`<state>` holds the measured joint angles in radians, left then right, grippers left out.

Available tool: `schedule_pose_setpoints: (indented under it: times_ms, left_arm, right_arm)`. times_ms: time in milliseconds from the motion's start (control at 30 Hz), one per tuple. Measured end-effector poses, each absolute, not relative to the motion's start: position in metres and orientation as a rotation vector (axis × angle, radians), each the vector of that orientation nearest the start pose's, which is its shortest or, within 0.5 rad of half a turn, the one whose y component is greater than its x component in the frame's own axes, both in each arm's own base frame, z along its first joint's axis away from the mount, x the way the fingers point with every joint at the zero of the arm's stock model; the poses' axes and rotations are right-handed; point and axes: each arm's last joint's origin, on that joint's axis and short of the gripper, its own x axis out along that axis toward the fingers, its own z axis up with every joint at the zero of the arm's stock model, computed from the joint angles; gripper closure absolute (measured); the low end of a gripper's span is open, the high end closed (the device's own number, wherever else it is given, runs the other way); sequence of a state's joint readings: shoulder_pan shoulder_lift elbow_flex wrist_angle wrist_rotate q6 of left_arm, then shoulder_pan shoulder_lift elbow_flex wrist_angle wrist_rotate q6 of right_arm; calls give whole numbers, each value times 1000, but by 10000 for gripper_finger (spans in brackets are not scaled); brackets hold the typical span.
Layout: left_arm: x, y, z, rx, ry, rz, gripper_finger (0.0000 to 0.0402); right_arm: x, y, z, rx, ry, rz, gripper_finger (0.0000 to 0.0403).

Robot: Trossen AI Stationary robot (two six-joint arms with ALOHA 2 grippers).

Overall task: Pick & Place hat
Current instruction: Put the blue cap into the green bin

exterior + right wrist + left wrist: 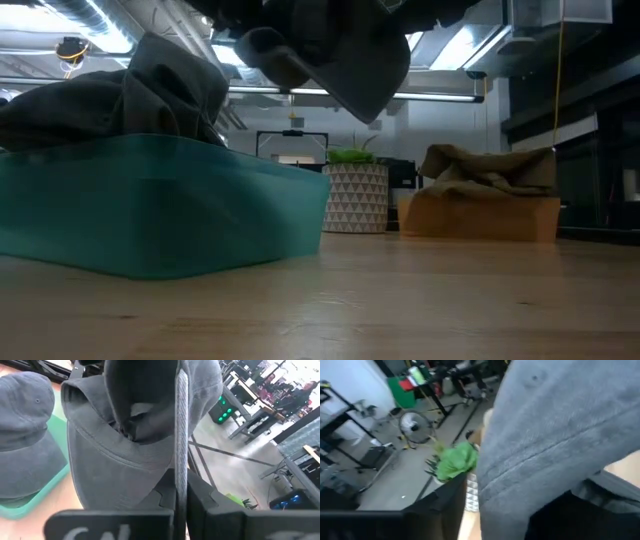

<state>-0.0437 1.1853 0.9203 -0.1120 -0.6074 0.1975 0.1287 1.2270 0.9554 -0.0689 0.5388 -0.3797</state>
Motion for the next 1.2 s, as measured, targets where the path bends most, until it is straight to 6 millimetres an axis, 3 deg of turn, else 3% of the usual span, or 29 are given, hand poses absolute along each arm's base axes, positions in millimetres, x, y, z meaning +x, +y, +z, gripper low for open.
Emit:
schedule_pose_setpoints:
  times_ms: [333, 500, 700, 867, 1200]
  left_arm:
    - [258, 7, 317, 317, 350, 585, 388]
    - [258, 8, 317, 326, 351, 639, 396]
    - [257, 8, 318, 379, 365, 653, 397]
    - [258, 2, 318, 490, 391, 574, 397]
    - [251, -39, 319, 611, 392, 546, 398]
  right_arm:
    - [270, 20, 313, -365, 377, -361, 381]
    - [270, 20, 311, -283, 377, -356, 337]
    - [268, 21, 305, -204, 426, -344, 236]
    - [259, 21, 291, -184, 575, -350, 169]
    - [241, 18, 272, -90, 811, -429, 148]
